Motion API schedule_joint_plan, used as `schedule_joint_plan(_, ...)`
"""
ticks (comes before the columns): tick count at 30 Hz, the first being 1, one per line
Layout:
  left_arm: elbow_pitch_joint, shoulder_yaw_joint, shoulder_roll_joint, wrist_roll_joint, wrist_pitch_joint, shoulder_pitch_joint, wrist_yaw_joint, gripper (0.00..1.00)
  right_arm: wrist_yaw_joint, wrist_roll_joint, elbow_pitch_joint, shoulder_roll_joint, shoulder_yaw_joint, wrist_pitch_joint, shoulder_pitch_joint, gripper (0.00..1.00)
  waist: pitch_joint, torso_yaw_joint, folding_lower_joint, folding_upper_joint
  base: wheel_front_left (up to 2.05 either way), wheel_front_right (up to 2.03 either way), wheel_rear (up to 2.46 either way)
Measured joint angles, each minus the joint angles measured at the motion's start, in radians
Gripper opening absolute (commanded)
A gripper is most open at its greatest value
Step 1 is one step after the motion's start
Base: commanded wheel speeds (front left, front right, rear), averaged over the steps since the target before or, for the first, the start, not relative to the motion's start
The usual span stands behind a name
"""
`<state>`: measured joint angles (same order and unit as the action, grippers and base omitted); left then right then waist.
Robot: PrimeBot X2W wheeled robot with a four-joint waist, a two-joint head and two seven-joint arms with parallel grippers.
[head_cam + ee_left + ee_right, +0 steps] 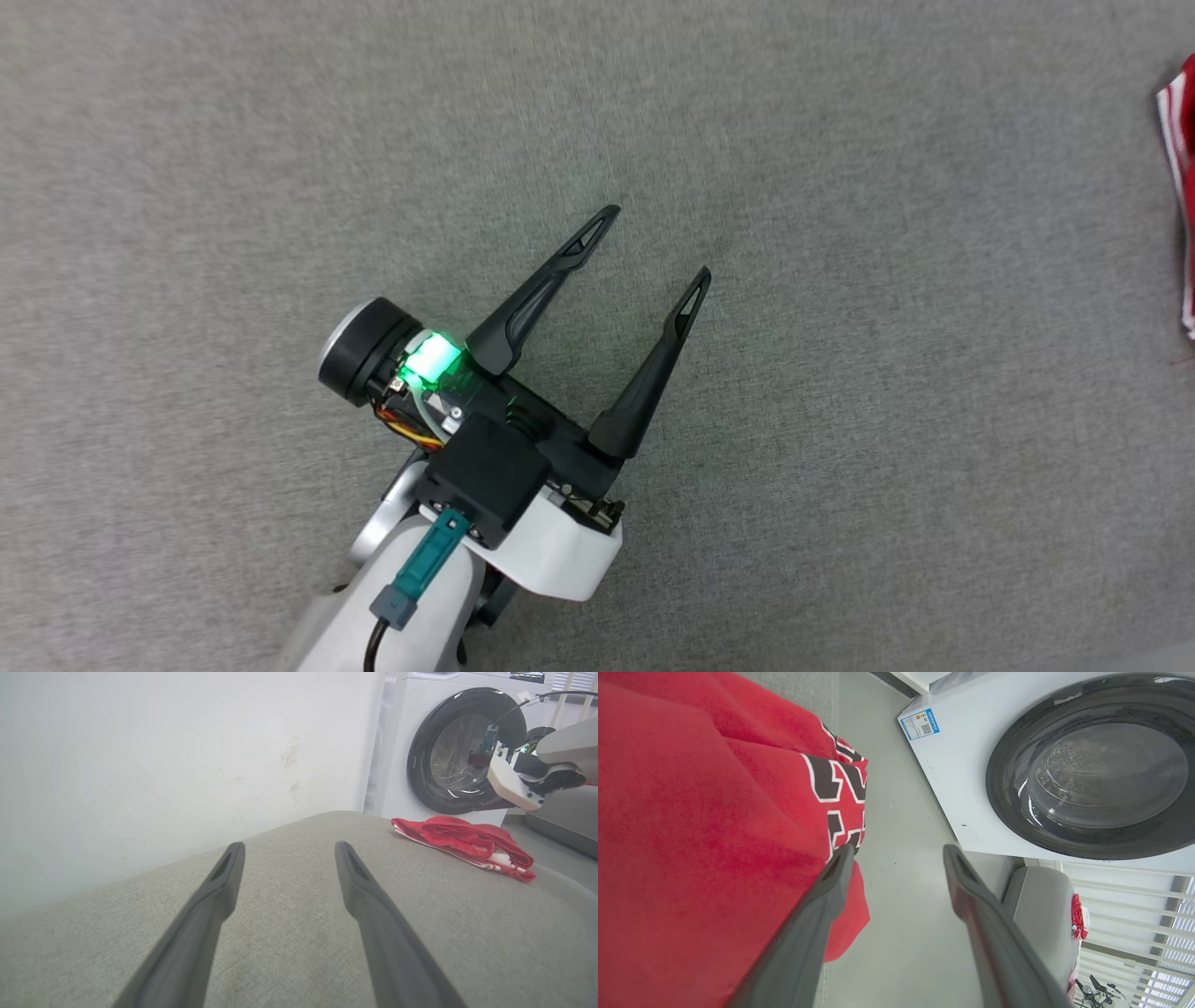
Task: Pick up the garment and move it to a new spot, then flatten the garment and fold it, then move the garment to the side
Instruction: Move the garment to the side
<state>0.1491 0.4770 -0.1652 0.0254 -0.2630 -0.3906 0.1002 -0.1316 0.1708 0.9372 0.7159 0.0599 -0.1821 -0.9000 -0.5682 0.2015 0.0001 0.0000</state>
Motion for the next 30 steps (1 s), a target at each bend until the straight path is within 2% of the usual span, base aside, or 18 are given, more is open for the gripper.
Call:
schedule_joint_plan(8, -0.037, -0.055, 0.030, 0.050, 0.000, 0.073, -0.024, 1.00, 0.000, -0.015, -0.092, -0.046, 0.018, 0.034, 0.041, 1.00, 0.139, -0.023, -0.0001, 0.0000, 0.00, 0.00, 0.00)
schedule_joint_plan(14, -0.060, -0.146, 0.044, 0.085, 0.000, 0.163, -0.048, 1.00, 0.000, -0.144, -0.193, -0.085, 0.091, 0.122, 0.126, 1.00, 0.259, -0.049, -0.0002, 0.0000, 0.00, 0.00, 0.00)
schedule_joint_plan(18, -0.077, -0.198, 0.048, 0.094, 0.000, 0.225, -0.047, 1.00, 0.000, -0.240, -0.287, -0.115, 0.078, 0.184, 0.184, 1.00, 0.333, -0.068, -0.0003, 0.0000, 0.00, 0.00, 0.00)
schedule_joint_plan(22, -0.090, -0.240, 0.057, 0.098, 0.000, 0.283, -0.040, 1.00, 0.000, -0.332, -0.404, -0.214, 0.024, 0.200, 0.292, 1.00, 0.397, -0.089, -0.0003, 0.0000, 0.00, 0.00, 0.00)
schedule_joint_plan(30, -0.103, -0.305, 0.084, 0.111, 0.000, 0.365, -0.022, 1.00, 0.000, -0.381, -0.687, -0.400, -0.115, 0.231, 0.572, 1.00, 0.484, -0.144, -0.0005, 0.0000, 0.00, 0.00, 0.00)
